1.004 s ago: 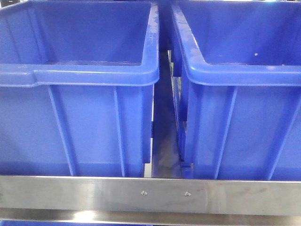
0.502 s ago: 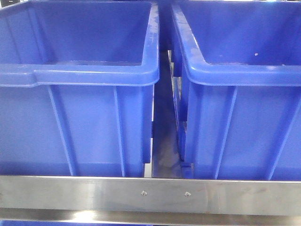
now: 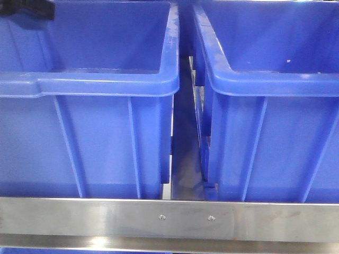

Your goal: Sort and place red and blue blocks on shelf

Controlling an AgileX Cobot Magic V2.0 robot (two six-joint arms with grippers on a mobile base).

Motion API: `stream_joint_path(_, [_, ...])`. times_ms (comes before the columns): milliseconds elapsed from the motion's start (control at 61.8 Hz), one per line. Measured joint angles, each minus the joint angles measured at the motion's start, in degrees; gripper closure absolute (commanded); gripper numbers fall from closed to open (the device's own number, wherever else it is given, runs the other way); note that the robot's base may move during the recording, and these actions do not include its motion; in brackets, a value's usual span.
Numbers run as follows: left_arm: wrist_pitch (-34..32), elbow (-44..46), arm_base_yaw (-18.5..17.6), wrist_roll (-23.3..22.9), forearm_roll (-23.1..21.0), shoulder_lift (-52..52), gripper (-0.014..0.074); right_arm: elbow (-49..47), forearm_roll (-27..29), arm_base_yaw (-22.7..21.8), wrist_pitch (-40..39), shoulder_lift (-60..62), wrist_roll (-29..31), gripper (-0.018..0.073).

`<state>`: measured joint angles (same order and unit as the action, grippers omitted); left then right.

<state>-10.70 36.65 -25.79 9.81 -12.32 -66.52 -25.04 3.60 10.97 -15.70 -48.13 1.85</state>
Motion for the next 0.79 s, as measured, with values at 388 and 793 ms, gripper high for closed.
stream_joint_path(388, [0.0, 0.08, 0.0, 0.0, -0.08, 0.0, -0.0015, 0.0, 0.0, 0.0, -0.79, 0.0, 0.0, -0.0001])
stream_joint_path(793, [0.0, 0.08, 2.19, 0.0, -0.14, 7.2, 0.043, 0.0, 0.0, 0.0, -0.79, 2.96, 0.0, 0.0405])
